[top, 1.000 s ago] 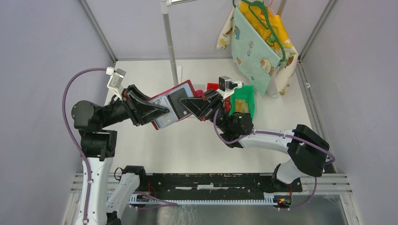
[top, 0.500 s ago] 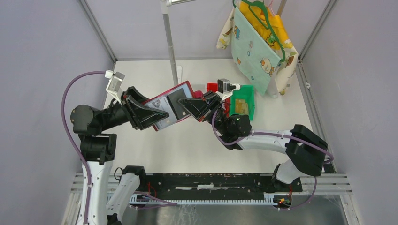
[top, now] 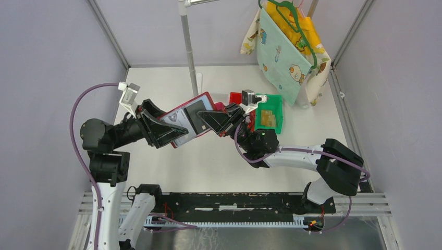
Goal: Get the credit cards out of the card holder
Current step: Remove the credit card from the card holder.
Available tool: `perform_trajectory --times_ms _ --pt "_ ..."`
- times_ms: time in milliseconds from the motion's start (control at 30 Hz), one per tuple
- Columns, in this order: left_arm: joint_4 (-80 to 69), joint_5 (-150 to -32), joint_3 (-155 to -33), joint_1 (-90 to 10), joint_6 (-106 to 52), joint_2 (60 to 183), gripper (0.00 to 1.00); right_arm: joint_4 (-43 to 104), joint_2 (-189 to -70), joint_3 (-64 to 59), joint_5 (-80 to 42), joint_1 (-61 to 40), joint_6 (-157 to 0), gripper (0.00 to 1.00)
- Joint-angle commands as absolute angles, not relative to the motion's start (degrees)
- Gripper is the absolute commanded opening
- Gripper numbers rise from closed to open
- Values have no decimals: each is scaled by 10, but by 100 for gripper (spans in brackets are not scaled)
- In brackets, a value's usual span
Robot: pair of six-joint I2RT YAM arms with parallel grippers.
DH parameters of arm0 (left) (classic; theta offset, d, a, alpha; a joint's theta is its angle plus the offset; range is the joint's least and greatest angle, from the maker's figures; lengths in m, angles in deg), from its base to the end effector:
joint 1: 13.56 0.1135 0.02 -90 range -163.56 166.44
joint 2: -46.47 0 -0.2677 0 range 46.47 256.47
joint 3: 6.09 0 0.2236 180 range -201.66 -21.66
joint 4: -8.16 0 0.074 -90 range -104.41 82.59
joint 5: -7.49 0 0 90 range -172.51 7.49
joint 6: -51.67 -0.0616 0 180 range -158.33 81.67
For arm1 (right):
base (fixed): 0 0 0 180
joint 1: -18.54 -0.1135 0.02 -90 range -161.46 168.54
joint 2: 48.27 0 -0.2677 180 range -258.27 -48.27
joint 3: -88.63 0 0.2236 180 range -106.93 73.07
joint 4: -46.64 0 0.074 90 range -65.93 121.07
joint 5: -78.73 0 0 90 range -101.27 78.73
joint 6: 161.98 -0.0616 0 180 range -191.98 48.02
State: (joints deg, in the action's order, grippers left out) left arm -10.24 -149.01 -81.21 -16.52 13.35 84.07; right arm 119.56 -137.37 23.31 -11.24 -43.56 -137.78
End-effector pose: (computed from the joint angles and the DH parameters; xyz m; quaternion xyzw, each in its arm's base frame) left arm 0.0754 -0.0605 0.4453 0.2069 0.6260 -0.5952 0.4594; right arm 0.1447 0.2732 0.3936 0.0115 0.3489 0.8419 0.4116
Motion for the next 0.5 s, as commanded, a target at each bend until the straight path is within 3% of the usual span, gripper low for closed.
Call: perform_trajectory --times_ms 0,67,467 --pt "-141 -1515 -823 -168 125 840 76 1410 -1356 226 -60 -431 -1357 0" --pt "-160 -1512 -837 -168 114 849 82 1409 -1351 226 -63 -431 -1352 0" --pt "-221 -1501 -856 -167 72 853 89 1412 -1335 217 -66 -422 -1338 0"
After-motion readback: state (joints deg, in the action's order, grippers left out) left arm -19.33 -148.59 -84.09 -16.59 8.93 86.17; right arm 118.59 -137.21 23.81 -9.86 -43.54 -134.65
